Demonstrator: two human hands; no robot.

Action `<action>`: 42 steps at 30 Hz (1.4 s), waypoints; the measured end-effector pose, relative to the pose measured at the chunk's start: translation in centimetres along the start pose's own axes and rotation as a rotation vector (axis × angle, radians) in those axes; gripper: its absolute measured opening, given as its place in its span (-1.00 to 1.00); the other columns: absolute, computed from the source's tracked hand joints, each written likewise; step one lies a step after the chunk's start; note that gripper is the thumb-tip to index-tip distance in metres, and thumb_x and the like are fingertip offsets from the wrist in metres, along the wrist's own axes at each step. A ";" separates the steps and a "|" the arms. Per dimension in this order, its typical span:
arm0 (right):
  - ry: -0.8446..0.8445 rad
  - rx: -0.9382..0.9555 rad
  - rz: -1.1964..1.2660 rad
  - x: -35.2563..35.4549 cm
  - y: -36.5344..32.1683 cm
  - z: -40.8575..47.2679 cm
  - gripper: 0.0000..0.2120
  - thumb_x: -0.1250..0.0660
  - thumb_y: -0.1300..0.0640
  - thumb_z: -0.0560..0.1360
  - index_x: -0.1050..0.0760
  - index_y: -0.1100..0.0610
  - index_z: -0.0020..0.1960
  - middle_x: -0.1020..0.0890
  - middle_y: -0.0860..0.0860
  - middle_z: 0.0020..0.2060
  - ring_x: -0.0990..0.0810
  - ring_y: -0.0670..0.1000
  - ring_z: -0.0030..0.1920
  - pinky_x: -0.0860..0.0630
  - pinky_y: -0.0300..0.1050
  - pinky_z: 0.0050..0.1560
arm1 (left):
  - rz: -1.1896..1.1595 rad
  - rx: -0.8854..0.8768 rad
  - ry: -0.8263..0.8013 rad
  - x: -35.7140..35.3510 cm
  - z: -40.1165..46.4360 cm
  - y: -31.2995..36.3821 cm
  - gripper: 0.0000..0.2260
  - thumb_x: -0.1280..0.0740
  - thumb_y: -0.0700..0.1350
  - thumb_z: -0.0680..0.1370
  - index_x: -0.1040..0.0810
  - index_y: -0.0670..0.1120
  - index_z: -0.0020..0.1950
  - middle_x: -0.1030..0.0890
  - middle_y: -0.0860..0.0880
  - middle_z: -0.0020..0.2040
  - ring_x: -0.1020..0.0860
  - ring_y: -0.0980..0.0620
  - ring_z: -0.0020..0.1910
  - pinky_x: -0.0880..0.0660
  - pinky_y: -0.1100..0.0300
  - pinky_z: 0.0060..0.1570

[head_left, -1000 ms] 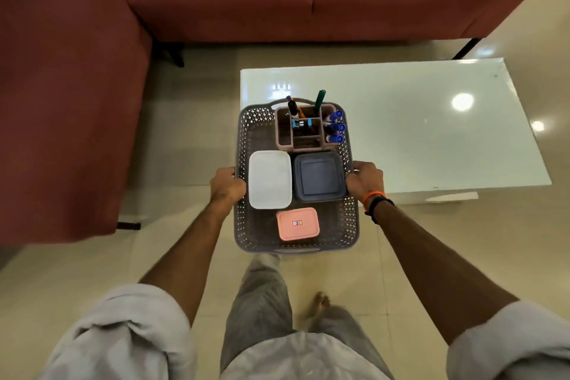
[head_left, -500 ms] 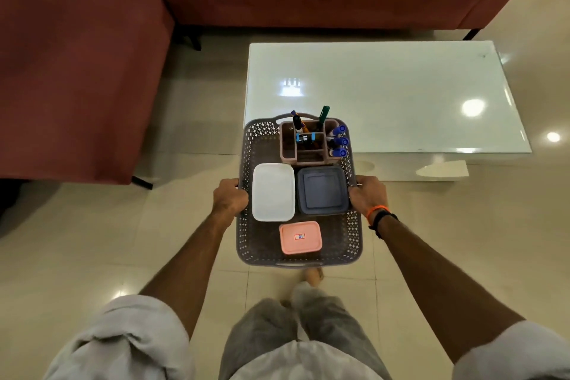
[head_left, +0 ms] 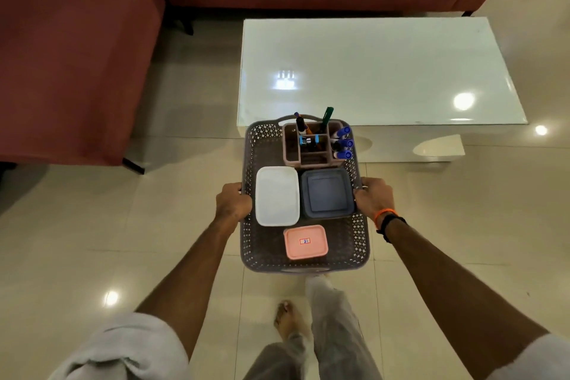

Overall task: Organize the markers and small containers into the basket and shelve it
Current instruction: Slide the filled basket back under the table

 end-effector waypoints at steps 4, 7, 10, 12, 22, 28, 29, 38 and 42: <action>-0.026 -0.002 -0.005 -4.2 3.1 4.1 -0.77 -0.22 0.29 0.47 -0.64 0.23 -0.01 -0.69 0.21 -0.07 -0.61 0.22 -0.07 -0.58 0.08 0.04 | 0.001 0.029 -0.005 -3.9 4.4 -3.5 -0.70 -0.21 -0.31 0.49 -0.61 -0.17 0.15 -0.64 -0.21 0.13 -0.60 -0.26 0.05 -0.58 -0.14 0.08; -0.023 0.017 -0.045 -8.5 6.5 8.8 -0.79 -0.23 0.27 0.47 -0.64 0.22 -0.04 -0.69 0.19 -0.12 -0.60 0.22 -0.10 -0.58 0.08 -0.01 | 0.011 0.028 -0.002 -8.3 9.4 -6.4 -0.68 -0.20 -0.31 0.50 -0.61 -0.17 0.18 -0.64 -0.19 0.14 -0.59 -0.25 0.07 -0.57 -0.13 0.12; -0.034 0.032 -0.075 -13.0 10.1 13.8 -0.80 -0.24 0.25 0.47 -0.64 0.19 -0.07 -0.69 0.17 -0.15 -0.60 0.21 -0.12 -0.58 0.08 -0.02 | 0.003 0.032 -0.015 -13.0 15.0 -9.4 -0.69 -0.22 -0.29 0.50 -0.61 -0.15 0.19 -0.63 -0.17 0.15 -0.59 -0.23 0.08 -0.56 -0.11 0.14; -0.036 0.036 -0.073 -16.0 12.7 17.4 -0.80 -0.23 0.23 0.48 -0.64 0.16 -0.08 -0.68 0.15 -0.15 -0.60 0.19 -0.11 -0.58 0.08 -0.01 | -0.004 0.025 -0.019 -16.3 18.9 -11.4 -0.71 -0.25 -0.26 0.49 -0.62 -0.13 0.15 -0.65 -0.16 0.12 -0.60 -0.21 0.05 -0.58 -0.11 0.11; 0.023 0.099 -0.081 -25.4 20.0 31.1 -0.78 -0.22 0.26 0.49 -0.63 0.23 0.00 -0.65 0.14 -0.17 -0.57 0.14 -0.12 -0.52 -0.07 -0.12 | -0.060 -0.064 -0.009 -26.6 34.2 -15.9 -0.75 -0.27 -0.29 0.42 -0.66 -0.02 -0.06 -0.68 -0.09 -0.05 -0.64 -0.14 -0.10 -0.64 -0.07 -0.05; 0.077 0.135 -0.105 -28.8 22.2 36.1 -0.78 -0.22 0.27 0.47 -0.63 0.30 -0.06 -0.63 0.15 -0.25 -0.50 0.07 -0.28 -0.39 -0.24 -0.41 | -0.070 -0.151 0.017 -29.3 39.3 -17.2 -0.75 -0.25 -0.29 0.41 -0.64 -0.01 -0.11 -0.68 -0.12 -0.09 -0.65 -0.17 -0.14 -0.66 -0.07 -0.20; 0.086 0.136 -0.097 -29.0 22.3 36.8 -0.78 -0.22 0.26 0.46 -0.63 0.30 -0.06 -0.64 0.16 -0.25 -0.52 0.07 -0.28 -0.40 -0.25 -0.42 | -0.072 -0.162 0.025 -29.6 39.9 -17.3 -0.76 -0.24 -0.29 0.40 -0.63 -0.02 -0.13 -0.68 -0.13 -0.10 -0.65 -0.18 -0.16 -0.66 -0.09 -0.21; 0.134 0.255 -0.050 -30.4 20.7 40.7 -0.73 -0.23 0.26 0.45 -0.67 0.14 0.02 -0.65 0.14 -0.13 -0.56 0.12 -0.12 -0.45 -0.20 -0.18 | -0.141 -0.231 0.020 -30.5 45.3 -17.2 -0.78 -0.23 -0.33 0.34 -0.66 -0.14 -0.22 -0.70 -0.18 -0.18 -0.67 -0.21 -0.23 -0.63 -0.19 -0.31; 0.167 0.258 -0.041 -30.5 19.7 42.7 -0.77 -0.23 0.27 0.46 -0.66 0.16 -0.05 -0.61 0.11 -0.19 -0.51 0.07 -0.18 -0.32 -0.32 -0.40 | -0.125 -0.261 0.040 -29.8 47.8 -14.9 -0.82 -0.26 -0.30 0.35 -0.65 -0.14 -0.22 -0.70 -0.17 -0.18 -0.68 -0.20 -0.23 -0.63 -0.18 -0.33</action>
Point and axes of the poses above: each hand's wrist, its own z-axis towards the middle knuckle, its own x-axis out of the back of the hand, y = z × x, the point moved 8 cm from there along z, towards the middle knuckle
